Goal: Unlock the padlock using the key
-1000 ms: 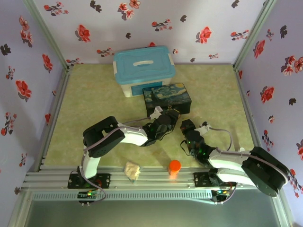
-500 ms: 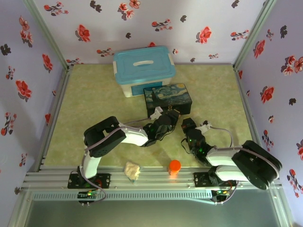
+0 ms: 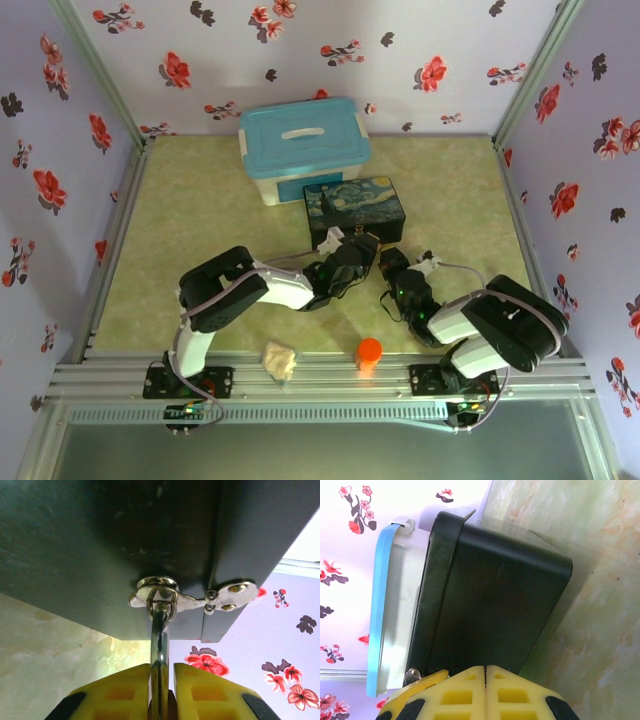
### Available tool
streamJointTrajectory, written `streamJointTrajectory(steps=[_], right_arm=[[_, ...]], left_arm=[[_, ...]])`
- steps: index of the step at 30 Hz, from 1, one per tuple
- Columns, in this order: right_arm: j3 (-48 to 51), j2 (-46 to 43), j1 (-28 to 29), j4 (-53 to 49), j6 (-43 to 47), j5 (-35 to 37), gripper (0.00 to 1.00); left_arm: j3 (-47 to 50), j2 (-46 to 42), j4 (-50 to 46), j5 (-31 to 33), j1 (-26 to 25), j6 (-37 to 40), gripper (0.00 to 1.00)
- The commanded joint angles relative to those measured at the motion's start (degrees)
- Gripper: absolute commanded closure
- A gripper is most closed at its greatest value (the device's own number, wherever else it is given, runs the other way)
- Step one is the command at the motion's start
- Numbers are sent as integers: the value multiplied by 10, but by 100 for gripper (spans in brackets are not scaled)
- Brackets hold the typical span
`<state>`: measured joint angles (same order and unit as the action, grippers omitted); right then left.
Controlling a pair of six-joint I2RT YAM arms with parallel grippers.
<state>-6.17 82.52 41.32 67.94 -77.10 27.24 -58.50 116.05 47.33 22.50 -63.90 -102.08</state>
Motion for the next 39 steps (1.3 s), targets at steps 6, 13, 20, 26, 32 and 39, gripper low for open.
streamJointTrajectory(steps=[6, 13, 20, 26, 32, 39], right_arm=[[16, -136, 3, -141, 37, -49, 100], [-32, -352, -13, -496, 136, -70, 100], [-38, -358, -47, -540, 178, -159, 100], [-44, -354, -47, -509, 205, -175, 100], [-42, -362, -47, -461, 225, -211, 100], [-29, -379, -41, -367, 204, -219, 100]], left_arm=[[6, -29, 36, -47, -1, 48, 100], [77, -44, -10, -127, 32, 73, 100], [142, -47, -19, -147, 43, 76, 93], [166, -95, -70, -141, 43, 124, 62], [238, -181, -91, -79, 41, 154, 43], [253, -348, -147, 16, 21, 304, 44]])
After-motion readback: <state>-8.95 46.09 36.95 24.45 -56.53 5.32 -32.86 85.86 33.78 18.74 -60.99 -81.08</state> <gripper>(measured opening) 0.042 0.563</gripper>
